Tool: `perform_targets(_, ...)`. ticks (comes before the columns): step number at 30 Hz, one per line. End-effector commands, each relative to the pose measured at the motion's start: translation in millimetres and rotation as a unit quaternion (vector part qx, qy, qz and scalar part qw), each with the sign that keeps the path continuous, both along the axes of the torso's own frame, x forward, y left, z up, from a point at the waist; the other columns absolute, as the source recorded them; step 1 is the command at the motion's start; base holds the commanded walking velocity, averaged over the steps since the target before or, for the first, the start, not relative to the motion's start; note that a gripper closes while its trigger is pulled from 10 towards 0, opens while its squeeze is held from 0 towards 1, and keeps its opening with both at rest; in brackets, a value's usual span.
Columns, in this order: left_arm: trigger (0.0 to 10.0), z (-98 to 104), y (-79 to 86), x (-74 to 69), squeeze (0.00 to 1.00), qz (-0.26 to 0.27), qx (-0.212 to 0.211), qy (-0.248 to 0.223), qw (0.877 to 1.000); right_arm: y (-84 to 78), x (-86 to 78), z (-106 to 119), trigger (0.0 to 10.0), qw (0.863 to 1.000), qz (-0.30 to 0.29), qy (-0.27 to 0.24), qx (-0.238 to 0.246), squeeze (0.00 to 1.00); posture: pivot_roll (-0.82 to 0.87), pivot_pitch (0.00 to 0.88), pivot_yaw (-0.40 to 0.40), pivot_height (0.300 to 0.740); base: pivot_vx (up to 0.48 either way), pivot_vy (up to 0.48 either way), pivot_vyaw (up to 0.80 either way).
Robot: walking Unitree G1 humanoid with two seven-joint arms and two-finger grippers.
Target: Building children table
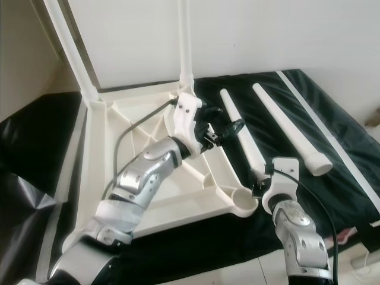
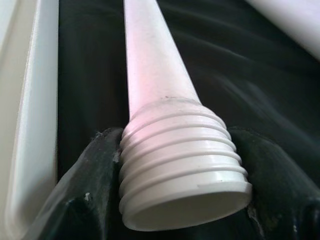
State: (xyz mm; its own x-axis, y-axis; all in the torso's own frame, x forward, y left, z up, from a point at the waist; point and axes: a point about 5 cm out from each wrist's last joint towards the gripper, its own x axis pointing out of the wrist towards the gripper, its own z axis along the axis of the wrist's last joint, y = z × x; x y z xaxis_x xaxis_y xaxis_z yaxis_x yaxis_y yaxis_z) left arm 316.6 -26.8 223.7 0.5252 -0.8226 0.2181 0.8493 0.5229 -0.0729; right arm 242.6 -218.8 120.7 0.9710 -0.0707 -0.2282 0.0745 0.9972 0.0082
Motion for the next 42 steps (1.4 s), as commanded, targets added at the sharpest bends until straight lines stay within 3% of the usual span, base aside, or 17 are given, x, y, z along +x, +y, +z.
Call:
perform_targets(1, 10.0, 16.2, -22.3, -11.3, 0.00, -0.033, -0.028, -0.011, 0.999, 6.3, -11.3, -2.9, 10.0, 1.000, 0.010, 0.022, 0.011, 0.00, -0.14, 0.033, 0.010, 0.740, 0.000, 0.000, 0.00)
perform_targets(3, 10.0, 16.2, -22.1, -11.5, 0.00, -0.033, -0.028, -0.012, 0.999, 7.2, -14.1, -3.4, 10.0, 1.000, 0.011, 0.026, 0.009, 0.00, -0.14, 0.035, 0.011, 0.740, 0.000, 0.000, 0.00)
perform_targets(4, 10.0, 16.4, -22.3, -11.7, 0.00, -0.034, -0.028, -0.011, 0.999, 7.3, -18.6, -4.7, 10.0, 0.999, 0.011, 0.033, 0.009, 0.60, -0.15, 0.039, 0.014, 0.740, 0.000, 0.000, 0.00)
perform_targets(5, 10.0, 16.6, -22.3, -11.8, 0.00, -0.034, -0.028, -0.011, 0.999, 7.3, -21.6, -5.6, 10.0, 0.999, 0.010, 0.037, 0.010, 0.60, -0.15, 0.039, 0.014, 0.740, 0.000, 0.000, 0.00)
perform_targets(6, 10.0, 16.7, -22.5, -12.0, 0.00, -0.035, -0.028, -0.011, 0.999, 7.2, -24.5, -5.3, 10.0, 0.999, 0.013, 0.038, 0.016, 1.00, -0.15, 0.043, 0.019, 0.740, 0.000, 0.000, 0.00)
perform_targets(10, 10.0, 16.5, -22.7, -12.4, 0.00, -0.038, -0.028, -0.009, 0.999, 4.3, -26.8, -2.1, 10.0, 0.999, 0.011, 0.033, 0.016, 1.00, -0.16, 0.044, 0.023, 0.740, 0.000, 0.000, 0.00)
perform_targets(15, 10.0, 15.8, -23.2, -13.4, 0.00, -0.040, -0.027, -0.008, 0.999, -2.9, -16.0, 11.8, 10.0, 1.000, -0.004, 0.004, 0.013, 1.00, -0.15, 0.045, 0.027, 0.740, 0.000, 0.000, 0.00)
perform_targets(16, 10.0, 15.8, -23.2, -13.4, 0.00, -0.040, -0.026, -0.008, 0.999, -2.8, -11.9, 16.0, 10.0, 1.000, -0.001, -0.006, 0.014, 0.06, -0.15, 0.045, 0.027, 0.740, 0.000, 0.000, 0.00)
perform_targets(18, 10.0, 15.8, -23.1, -13.2, 0.00, -0.040, -0.027, -0.007, 0.999, -2.3, -5.6, 22.7, 10.0, 1.000, 0.002, -0.022, 0.015, 0.00, -0.15, 0.043, 0.027, 0.740, 0.000, 0.000, 0.00)
perform_targets(21, 10.0, 15.8, -23.1, -13.3, 0.00, -0.040, -0.027, -0.006, 0.999, -2.0, -1.6, 27.5, 10.0, 0.999, 0.004, -0.034, 0.015, 0.00, -0.15, 0.044, 0.028, 0.740, 0.000, 0.000, 0.00)
perform_targets(22, 10.0, 15.4, -22.8, -13.8, 0.00, -0.041, -0.025, -0.006, 0.999, 0.1, 9.0, 40.5, 10.0, 0.998, 0.011, -0.060, 0.018, 0.00, -0.14, 0.041, 0.023, 0.740, 0.000, 0.000, 0.00)
perform_targets(29, 10.0, 10.1, -21.1, -20.5, 0.00, -0.064, 0.008, -0.029, 0.997, 0.2, 34.3, 58.3, 10.0, 0.996, 0.007, -0.089, 0.030, 0.00, -0.12, 0.038, 0.021, 0.740, 0.000, 0.000, 0.00)
perform_targets(31, 10.0, 8.7, -20.1, -22.1, 0.00, -0.068, 0.013, -0.033, 0.997, -0.7, 39.3, 59.0, 10.0, 0.996, 0.000, -0.086, 0.035, 0.00, -0.11, 0.040, 0.020, 0.740, 0.000, 0.000, 0.00)
perform_targets(33, 10.0, 1.2, -13.0, -26.1, 0.00, -0.069, 0.029, -0.039, 0.996, -4.8, 53.8, 50.9, 10.0, 0.996, -0.041, -0.042, 0.067, 0.00, -0.10, 0.045, 0.017, 0.740, 0.000, 0.000, 0.00)
perform_targets(42, 10.0, -10.4, 8.7, -34.0, 0.00, -0.062, 0.046, -0.042, 0.996, -0.8, 73.2, 46.8, 10.0, 0.996, -0.035, 0.007, 0.084, 0.00, -0.06, 0.056, 0.009, 0.740, 0.000, 0.000, 0.00)
